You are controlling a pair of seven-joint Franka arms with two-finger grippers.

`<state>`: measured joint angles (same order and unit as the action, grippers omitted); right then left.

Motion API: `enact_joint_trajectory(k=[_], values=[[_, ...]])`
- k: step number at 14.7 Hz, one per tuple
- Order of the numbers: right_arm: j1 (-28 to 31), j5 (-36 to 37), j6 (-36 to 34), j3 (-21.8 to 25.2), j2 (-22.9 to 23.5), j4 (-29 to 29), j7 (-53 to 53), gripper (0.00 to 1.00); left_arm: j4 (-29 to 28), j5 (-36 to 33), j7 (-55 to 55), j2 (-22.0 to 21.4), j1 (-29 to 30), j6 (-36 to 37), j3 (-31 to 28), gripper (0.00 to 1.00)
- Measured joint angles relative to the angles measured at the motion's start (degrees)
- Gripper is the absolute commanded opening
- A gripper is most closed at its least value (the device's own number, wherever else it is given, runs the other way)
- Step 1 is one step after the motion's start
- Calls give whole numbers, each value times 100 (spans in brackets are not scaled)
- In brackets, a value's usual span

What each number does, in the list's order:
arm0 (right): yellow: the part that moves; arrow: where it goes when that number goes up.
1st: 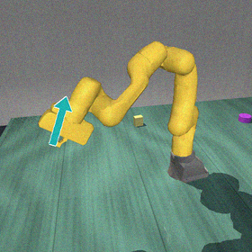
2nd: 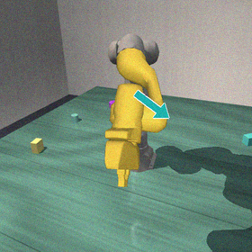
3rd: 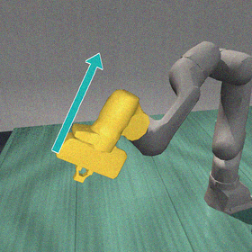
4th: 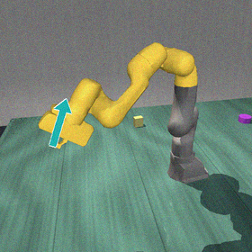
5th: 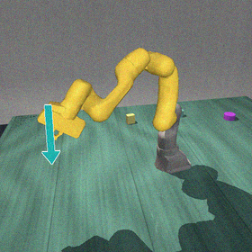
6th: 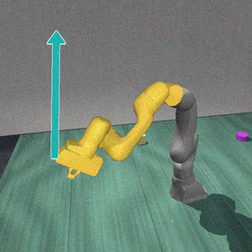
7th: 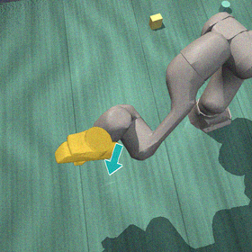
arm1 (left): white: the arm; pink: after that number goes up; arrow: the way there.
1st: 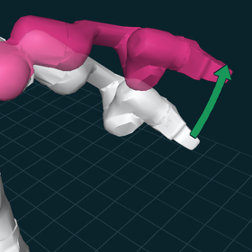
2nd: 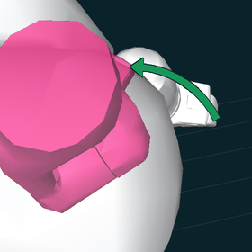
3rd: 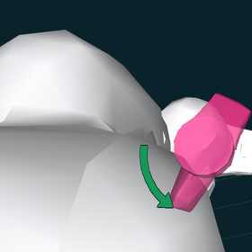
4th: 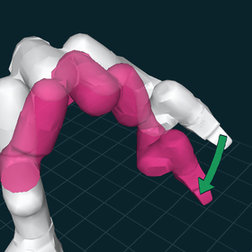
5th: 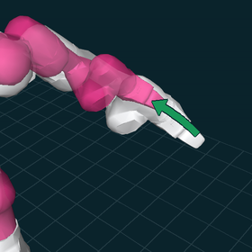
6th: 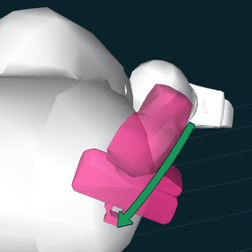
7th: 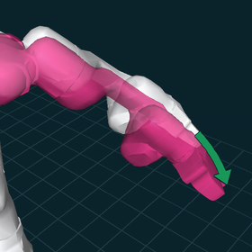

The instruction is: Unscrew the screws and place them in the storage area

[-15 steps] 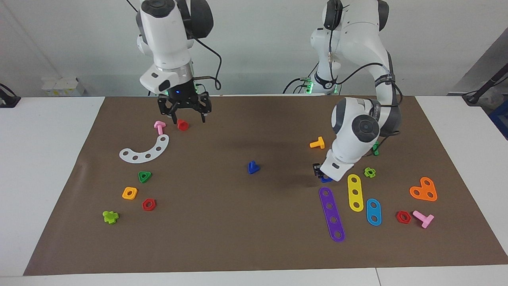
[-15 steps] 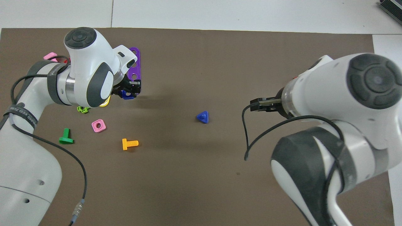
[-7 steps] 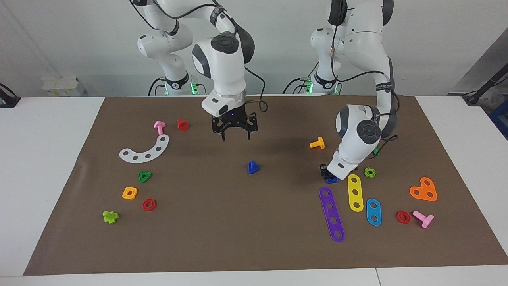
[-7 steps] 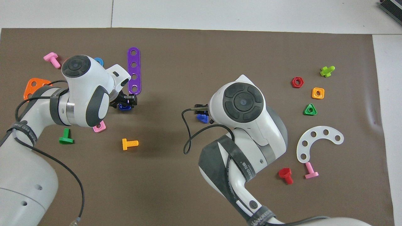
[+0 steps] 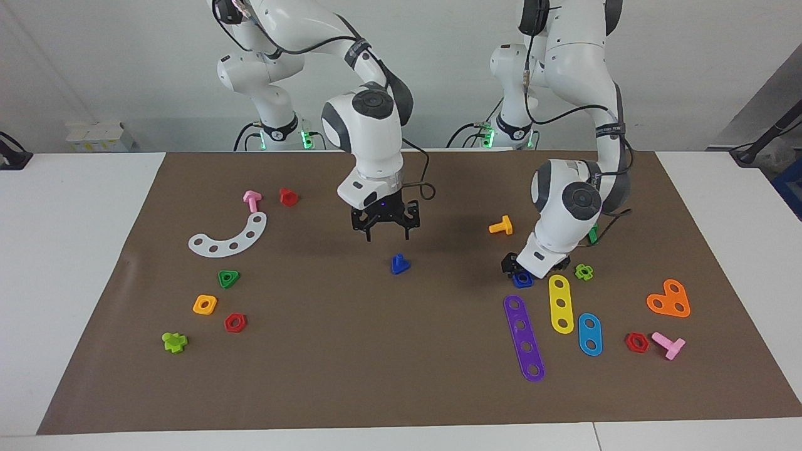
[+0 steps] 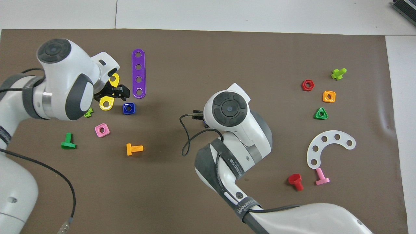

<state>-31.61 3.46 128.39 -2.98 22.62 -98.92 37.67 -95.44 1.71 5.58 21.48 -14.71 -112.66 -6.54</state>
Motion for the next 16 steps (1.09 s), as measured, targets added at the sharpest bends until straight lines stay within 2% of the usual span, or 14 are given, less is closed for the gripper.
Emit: enact_joint_trajectory(k=[3,6,9,11,13,16], values=[[-124,230,103,1,279,-3,99,81,385,-8,-684,-291,606,587,-22,96],[-117,442,182,25,360,-53,110,76,66,-8,-926,-780,931,806,-29,99],[-115,453,341,38,362,-209,110,66,-343,-8,-931,-1328,1022,852,-38,100],[-114,454,356,38,362,-228,110,57,-367,-8,-931,-1620,1025,869,-26,100],[-108,454,379,39,361,-229,110,54,-362,-8,-931,-1896,1020,882,12,100],[-105,455,443,42,361,-234,110,44,-279,-8,-930,-2141,1016,1024,69,100]])
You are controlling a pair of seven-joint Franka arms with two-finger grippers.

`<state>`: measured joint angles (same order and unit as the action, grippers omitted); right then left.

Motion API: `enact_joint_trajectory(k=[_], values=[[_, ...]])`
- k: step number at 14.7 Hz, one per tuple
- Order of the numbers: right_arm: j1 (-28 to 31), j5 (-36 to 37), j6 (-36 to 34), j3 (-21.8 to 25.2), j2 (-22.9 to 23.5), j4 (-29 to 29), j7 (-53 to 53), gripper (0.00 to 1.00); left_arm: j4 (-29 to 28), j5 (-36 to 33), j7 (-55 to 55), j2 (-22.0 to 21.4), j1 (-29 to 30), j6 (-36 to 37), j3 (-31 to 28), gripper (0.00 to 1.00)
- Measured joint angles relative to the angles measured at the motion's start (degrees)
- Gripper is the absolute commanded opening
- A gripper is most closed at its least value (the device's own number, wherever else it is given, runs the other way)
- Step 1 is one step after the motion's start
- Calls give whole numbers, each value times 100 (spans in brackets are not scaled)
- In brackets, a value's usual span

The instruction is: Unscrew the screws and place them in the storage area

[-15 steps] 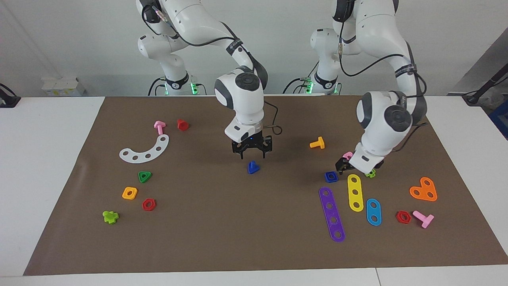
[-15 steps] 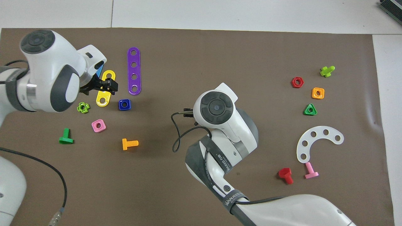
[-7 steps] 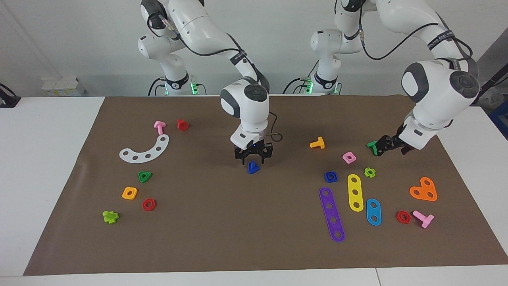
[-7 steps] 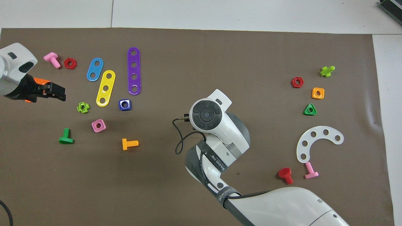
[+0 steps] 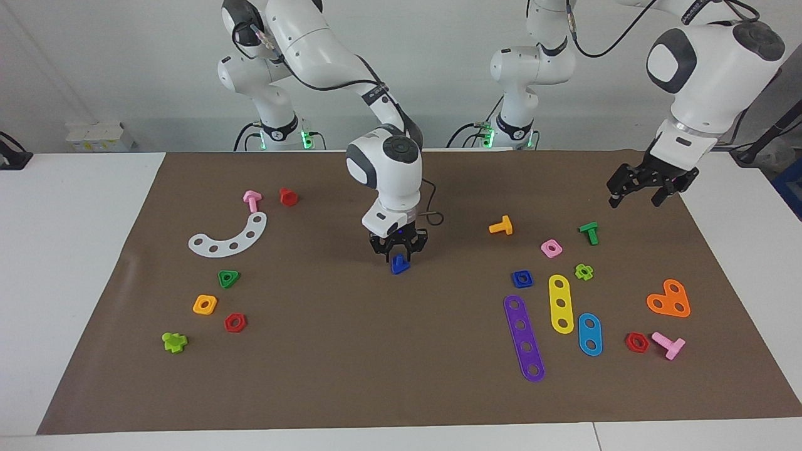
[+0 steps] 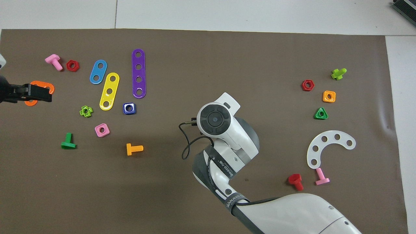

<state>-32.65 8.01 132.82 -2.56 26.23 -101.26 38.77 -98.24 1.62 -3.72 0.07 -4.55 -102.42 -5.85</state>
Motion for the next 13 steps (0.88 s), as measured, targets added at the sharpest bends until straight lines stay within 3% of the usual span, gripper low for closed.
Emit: enact_joint_trajectory(k=[7,13], values=[[2,0,249,3,0,-14,19,32,111,-2,88,-30,-33,269,29,100],[12,0,337,9,-11,-40,147,0,-4,-237,132,-252,-63,462,97,100]])
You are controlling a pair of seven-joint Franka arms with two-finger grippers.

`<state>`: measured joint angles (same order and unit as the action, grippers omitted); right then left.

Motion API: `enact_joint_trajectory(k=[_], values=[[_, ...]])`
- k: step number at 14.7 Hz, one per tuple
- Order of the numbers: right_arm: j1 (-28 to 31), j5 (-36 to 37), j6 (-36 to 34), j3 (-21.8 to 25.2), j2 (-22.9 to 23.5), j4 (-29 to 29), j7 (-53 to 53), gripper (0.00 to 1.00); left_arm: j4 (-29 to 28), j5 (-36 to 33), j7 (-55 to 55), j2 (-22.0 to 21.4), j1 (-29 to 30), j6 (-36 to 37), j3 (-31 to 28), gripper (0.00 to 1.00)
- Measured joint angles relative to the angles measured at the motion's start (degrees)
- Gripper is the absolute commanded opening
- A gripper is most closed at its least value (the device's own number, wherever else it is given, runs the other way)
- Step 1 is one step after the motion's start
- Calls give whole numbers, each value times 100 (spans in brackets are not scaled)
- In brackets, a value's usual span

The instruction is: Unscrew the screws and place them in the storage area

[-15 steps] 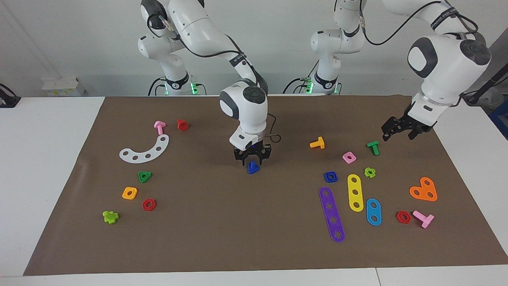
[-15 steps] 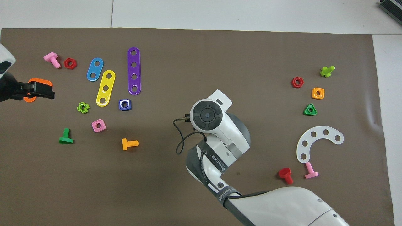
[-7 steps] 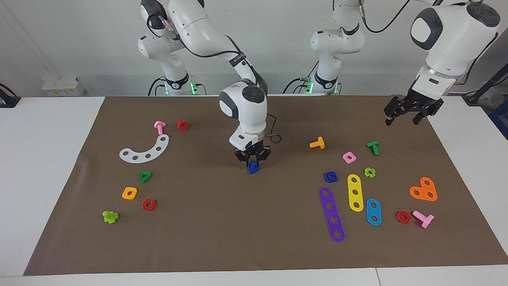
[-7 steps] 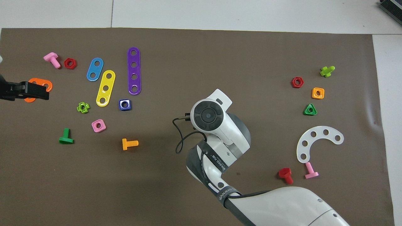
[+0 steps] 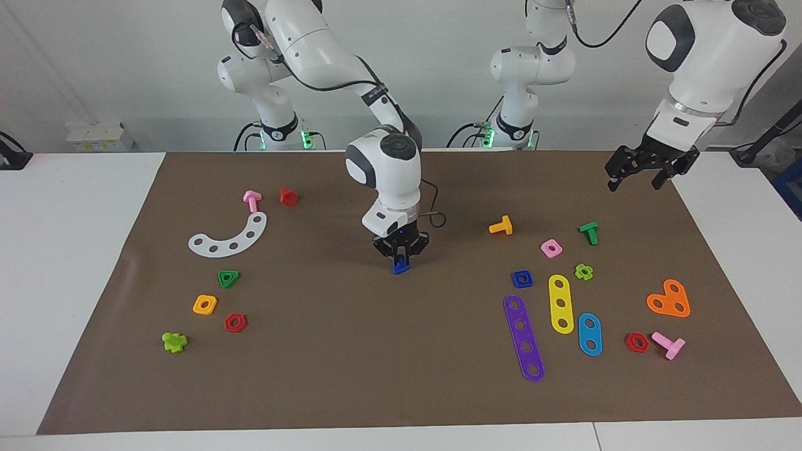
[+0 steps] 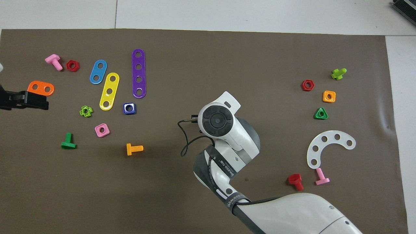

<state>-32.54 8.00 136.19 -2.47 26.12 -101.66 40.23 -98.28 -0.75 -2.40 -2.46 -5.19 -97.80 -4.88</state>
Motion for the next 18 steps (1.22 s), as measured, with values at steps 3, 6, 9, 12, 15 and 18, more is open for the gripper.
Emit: enact_joint_trajectory(k=[3,6,9,12,15,18], values=[[72,0,6,3,-48,-53,6,0,-71,-4,75,-42,-12,2,0,100],[404,0,5,13,-294,-149,-5,0,-101,-5,95,-52,-17,3,0,100],[1020,1,2,24,-813,-499,-292,0,-123,-7,106,-56,-19,10,0,100],[1747,1,-4,31,-1207,-885,-732,0,-178,-7,112,-78,-20,15,0,100],[2275,1,-4,34,-1250,-1139,-983,0,-208,-8,112,-106,-21,15,0,100],[2510,1,-1,35,-1252,-1397,-1041,0,-226,-9,112,-134,-22,15,0,100]])
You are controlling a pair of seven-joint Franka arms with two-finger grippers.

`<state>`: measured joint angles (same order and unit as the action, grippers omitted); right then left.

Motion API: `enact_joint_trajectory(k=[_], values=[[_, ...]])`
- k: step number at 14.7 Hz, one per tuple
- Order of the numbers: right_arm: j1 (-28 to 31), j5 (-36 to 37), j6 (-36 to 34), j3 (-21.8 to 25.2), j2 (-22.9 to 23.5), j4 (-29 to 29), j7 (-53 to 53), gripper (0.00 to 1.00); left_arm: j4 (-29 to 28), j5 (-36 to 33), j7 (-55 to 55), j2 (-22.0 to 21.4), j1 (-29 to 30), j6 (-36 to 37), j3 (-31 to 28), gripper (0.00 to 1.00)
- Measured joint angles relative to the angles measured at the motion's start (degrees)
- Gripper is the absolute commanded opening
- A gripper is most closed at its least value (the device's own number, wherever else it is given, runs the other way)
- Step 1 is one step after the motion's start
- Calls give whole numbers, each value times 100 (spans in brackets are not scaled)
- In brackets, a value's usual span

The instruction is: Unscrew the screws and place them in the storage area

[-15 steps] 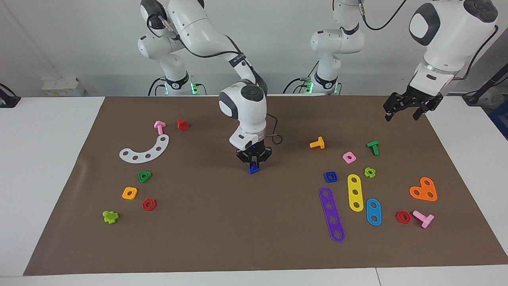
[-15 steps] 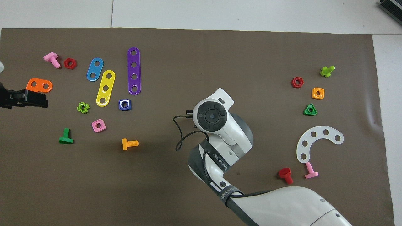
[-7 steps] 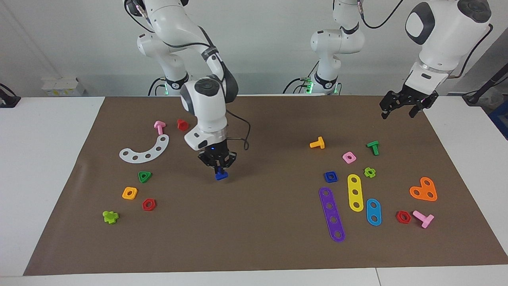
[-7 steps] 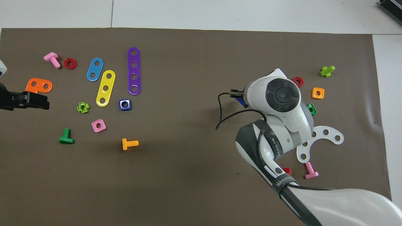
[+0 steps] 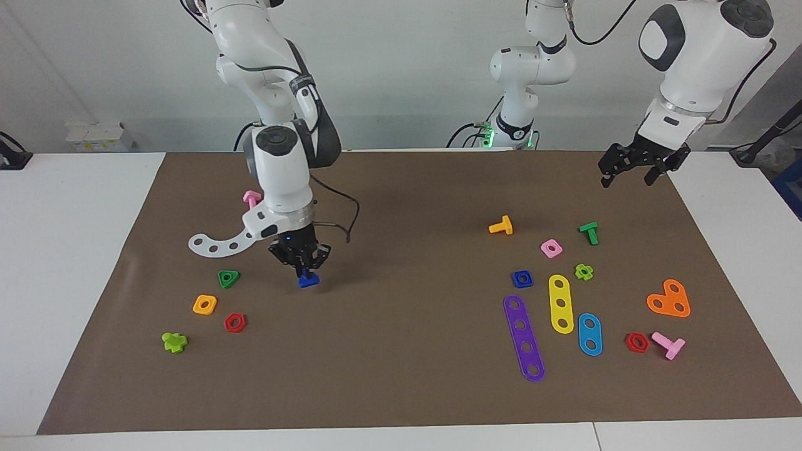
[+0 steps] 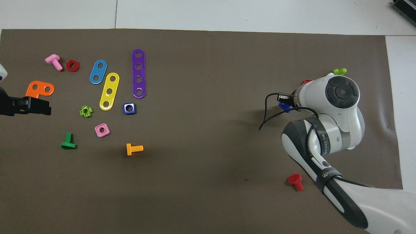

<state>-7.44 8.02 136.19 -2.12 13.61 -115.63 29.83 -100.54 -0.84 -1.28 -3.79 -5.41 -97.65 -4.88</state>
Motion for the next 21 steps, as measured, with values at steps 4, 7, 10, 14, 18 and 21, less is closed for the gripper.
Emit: enact_joint_trajectory(k=[4,7,10,14,18,21], values=[[304,0,5,-1,0,-216,-289,0,-16,-1,0,-6,0,0,0,100],[418,0,6,-3,-1,-268,-418,0,-20,-1,0,-7,0,0,0,100],[411,0,6,-31,-2,-290,-418,52,-21,-1,0,-8,0,0,0,100],[396,0,29,-40,-30,-263,-439,91,-21,-1,0,-10,0,-6,0,100],[303,0,-241,-57,-266,66,-442,97,-21,-2,0,-11,0,-11,-10,100],[295,0,-1094,-104,-589,617,-478,97,-21,-2,0,-12,2,-12,-25,100]])
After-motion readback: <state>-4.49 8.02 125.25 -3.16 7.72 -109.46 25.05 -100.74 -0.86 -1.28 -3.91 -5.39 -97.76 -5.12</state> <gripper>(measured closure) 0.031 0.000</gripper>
